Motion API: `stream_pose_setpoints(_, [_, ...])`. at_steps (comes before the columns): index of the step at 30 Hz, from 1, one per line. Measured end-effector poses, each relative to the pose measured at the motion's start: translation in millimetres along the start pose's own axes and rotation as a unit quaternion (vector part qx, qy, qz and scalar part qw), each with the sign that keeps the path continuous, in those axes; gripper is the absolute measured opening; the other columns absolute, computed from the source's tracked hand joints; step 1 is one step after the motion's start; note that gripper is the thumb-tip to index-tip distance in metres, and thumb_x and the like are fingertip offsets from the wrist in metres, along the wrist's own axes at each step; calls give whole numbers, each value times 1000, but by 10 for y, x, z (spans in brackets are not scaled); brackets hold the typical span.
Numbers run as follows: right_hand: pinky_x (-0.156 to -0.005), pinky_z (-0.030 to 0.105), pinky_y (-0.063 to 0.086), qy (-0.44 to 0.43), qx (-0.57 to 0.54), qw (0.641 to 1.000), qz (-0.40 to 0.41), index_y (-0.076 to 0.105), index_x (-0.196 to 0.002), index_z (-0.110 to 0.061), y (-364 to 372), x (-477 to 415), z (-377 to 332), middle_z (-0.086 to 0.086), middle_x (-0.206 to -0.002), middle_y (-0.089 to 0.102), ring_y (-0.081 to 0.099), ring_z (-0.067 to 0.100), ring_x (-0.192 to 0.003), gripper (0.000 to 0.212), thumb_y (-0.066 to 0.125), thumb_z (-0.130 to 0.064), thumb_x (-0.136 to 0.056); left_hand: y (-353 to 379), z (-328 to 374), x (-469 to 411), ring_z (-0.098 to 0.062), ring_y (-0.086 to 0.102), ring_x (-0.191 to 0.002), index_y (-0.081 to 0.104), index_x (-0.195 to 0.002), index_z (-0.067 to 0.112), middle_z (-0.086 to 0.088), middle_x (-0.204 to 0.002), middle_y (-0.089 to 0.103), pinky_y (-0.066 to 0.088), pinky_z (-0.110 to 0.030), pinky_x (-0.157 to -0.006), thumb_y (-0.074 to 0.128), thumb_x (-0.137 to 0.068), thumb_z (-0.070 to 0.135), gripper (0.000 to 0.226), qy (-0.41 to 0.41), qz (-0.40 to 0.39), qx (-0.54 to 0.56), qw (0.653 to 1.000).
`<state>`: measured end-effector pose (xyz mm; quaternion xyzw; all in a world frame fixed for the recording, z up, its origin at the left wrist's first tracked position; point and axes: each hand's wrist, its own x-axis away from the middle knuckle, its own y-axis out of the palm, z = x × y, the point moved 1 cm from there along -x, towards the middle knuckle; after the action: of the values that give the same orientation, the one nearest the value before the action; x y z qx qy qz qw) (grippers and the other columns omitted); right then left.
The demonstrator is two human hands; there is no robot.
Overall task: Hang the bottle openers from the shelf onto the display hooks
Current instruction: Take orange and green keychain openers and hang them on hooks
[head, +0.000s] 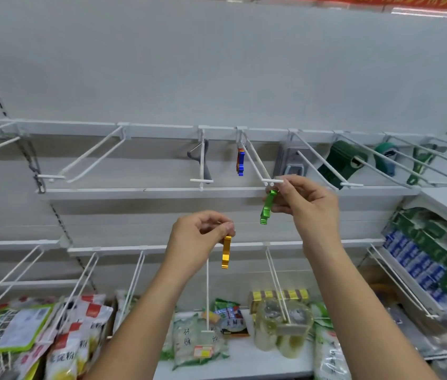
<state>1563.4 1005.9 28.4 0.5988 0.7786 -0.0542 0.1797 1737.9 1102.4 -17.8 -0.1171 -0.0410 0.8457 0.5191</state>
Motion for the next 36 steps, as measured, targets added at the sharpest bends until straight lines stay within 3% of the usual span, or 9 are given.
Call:
stream_pose_setpoints(7, [-63,25,58,12,-19,1000,-12,74,-104,-7,72,-106,-4,16,-89,77,77,27,-80,14,65,-14,-96,18,5,-37,-9,75,-80,76,-95,19,5,-83,79,60,-26,-78,72,-91,16,7,9,18,-19,1000])
stream_pose_setpoints(11, [-62,25,59,5,-38,999,-18,74,-103,-6,54,-116,12,18,-91,76,77,28,-79,14,64,-12,-95,-12,-43,-37,-9,75,-82,76,-96,19,6,-84,79,61,-34,-86,71,-91,17,7,-3,26,-21,999])
stream_pose_setpoints(15, [-71,36,62,-20,-28,999,-36,73,-106,0,-10,-72,42,19,-90,76,76,32,-80,18,62,-10,-95,-13,-52,-58,-10,76,-82,76,-95,19,5,-84,79,61,-39,-88,72,-91,17,7,-8,30,-19,999])
stream_pose_setpoints(18, [-70,33,62,-31,-29,998,-38,73,-105,1,-23,-37,53,18,-88,76,76,32,-78,18,62,-8,-94,24,-51,-83,-11,76,-82,77,-95,20,5,-84,79,61,-41,-88,71,-91,17,7,-10,27,-21,999])
stream_pose_setpoints(25, [-68,29,60,-46,-47,997,-39,76,-95,-13,36,-26,-2,14,-84,77,76,31,-78,12,65,-11,-93,43,-55,-111,-11,76,-81,77,-96,18,4,-84,79,62,-36,-86,72,-91,16,7,-7,27,-24,999])
stream_pose_setpoints(31, [-70,34,62,-4,-55,998,-20,75,-95,-13,143,-147,114,16,-86,77,76,32,-77,11,65,-11,-93,59,-74,-127,-12,76,-81,77,-95,17,3,-82,79,61,-39,-87,72,-91,15,7,-4,27,-20,999])
stream_pose_setpoints(36, [-80,38,61,17,-17,1000,3,78,-100,-13,217,-348,310,9,-91,77,74,28,-90,13,68,-17,-93,19,-95,-132,-11,76,-81,77,-94,19,4,-82,79,60,-39,-89,72,-91,15,6,-11,35,-17,999])
